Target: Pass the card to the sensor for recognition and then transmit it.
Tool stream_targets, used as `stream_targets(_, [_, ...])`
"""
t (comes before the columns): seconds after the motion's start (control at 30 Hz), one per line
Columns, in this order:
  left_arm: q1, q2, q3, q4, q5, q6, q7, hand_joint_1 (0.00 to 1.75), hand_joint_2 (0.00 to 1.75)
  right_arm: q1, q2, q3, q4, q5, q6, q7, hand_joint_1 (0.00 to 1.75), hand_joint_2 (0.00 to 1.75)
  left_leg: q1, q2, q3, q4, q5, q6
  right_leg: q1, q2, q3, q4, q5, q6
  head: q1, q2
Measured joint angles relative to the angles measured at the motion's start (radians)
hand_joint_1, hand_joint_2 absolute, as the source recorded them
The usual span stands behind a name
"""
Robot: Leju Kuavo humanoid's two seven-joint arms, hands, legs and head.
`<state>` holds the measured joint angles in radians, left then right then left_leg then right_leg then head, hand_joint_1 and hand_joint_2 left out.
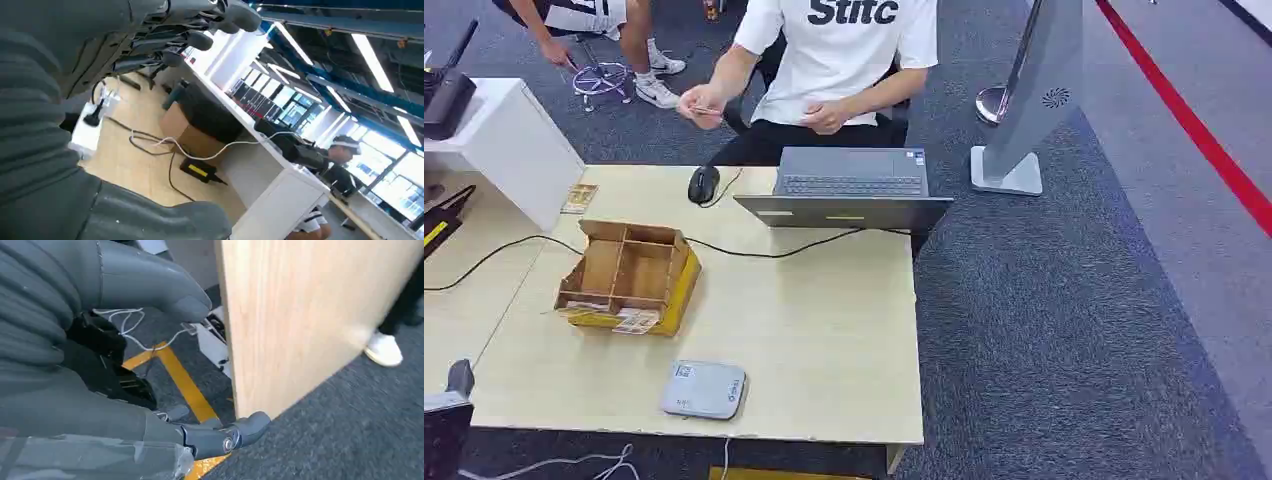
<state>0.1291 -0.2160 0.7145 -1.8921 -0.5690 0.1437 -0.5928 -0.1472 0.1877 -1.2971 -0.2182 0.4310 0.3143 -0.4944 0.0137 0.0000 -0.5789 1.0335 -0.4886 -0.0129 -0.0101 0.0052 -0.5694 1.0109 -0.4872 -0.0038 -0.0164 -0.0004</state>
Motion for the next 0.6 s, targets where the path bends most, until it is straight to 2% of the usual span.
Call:
stream_targets(0.27, [-0.022, 0.087, -0.085, 0.011, -0.248, 0.073, 0.074, 0.0, 1.75, -0.012, 0.002, 0.055, 0.0, 0.05, -0.001, 0.011, 0.0, 1.75, 0.0, 0.0, 0.0, 0.0, 0.0, 0.0, 0.0, 0.0, 0.0, 0.0, 0.0, 0.0, 0.0, 0.0])
stream_targets(0.6, [-0.099, 0.213, -0.211, 0.138, -0.498, 0.139, 0.202, 0.0, 1.75, -0.031, 0.014, 0.103, 0.002, 0.087, -0.001, 0.018, 0.0, 1.75, 0.0, 0.0, 0.0, 0.0, 0.001, 0.0, 0.0, 0.0, 0.0, 0.0, 0.0, 0.0, 0.0, 0.0])
